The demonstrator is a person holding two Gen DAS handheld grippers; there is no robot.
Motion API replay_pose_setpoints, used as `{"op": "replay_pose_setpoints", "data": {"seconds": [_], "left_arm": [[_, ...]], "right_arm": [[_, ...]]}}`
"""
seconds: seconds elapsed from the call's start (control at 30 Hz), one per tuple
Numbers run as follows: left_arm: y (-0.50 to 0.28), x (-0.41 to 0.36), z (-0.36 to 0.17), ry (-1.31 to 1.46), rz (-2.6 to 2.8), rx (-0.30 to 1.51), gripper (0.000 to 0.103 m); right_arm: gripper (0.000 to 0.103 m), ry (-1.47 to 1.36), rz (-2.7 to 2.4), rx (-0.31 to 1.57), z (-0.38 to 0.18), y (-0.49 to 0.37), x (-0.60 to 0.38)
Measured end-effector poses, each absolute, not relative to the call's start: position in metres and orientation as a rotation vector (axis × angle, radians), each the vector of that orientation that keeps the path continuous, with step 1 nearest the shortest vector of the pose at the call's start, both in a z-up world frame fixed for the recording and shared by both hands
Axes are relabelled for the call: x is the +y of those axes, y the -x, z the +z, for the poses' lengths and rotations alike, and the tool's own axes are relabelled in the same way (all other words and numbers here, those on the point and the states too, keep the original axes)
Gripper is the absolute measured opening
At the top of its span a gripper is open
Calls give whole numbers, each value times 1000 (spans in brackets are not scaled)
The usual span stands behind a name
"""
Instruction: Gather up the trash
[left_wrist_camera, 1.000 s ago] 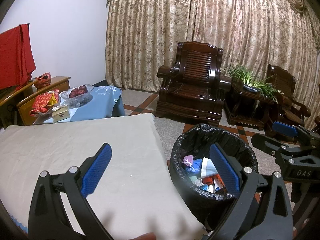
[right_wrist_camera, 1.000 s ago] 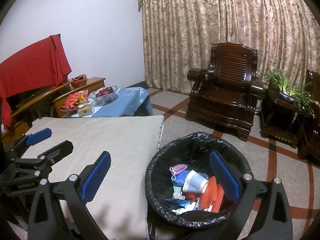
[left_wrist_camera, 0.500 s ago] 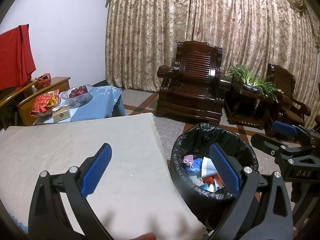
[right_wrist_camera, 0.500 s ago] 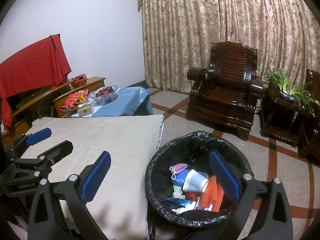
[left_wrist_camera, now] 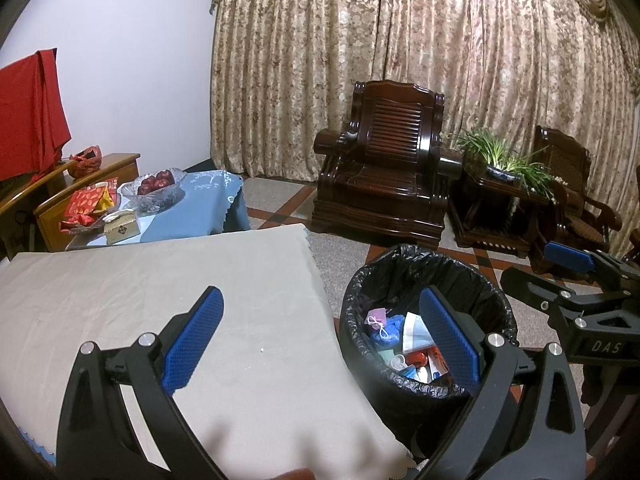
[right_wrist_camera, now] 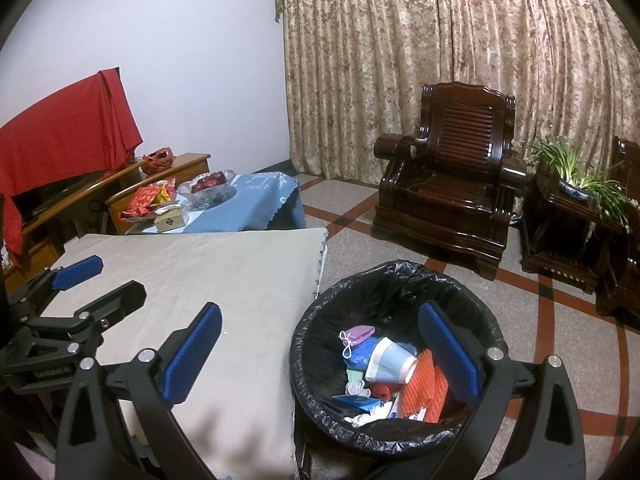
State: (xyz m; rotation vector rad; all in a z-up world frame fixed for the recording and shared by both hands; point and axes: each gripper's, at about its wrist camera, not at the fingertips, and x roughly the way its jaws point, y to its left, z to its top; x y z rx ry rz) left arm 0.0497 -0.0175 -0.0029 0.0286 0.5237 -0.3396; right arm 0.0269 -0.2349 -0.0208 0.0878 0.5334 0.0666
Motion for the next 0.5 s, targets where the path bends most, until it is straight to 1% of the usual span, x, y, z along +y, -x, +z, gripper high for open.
{"op": "replay_pose_setpoints", "data": {"seconds": [0.5], "left_arm": [[-49, -19, -2, -31, -339, 525, 96]], "right_arm": [[97, -88, 66, 537, -23, -26, -231]]}}
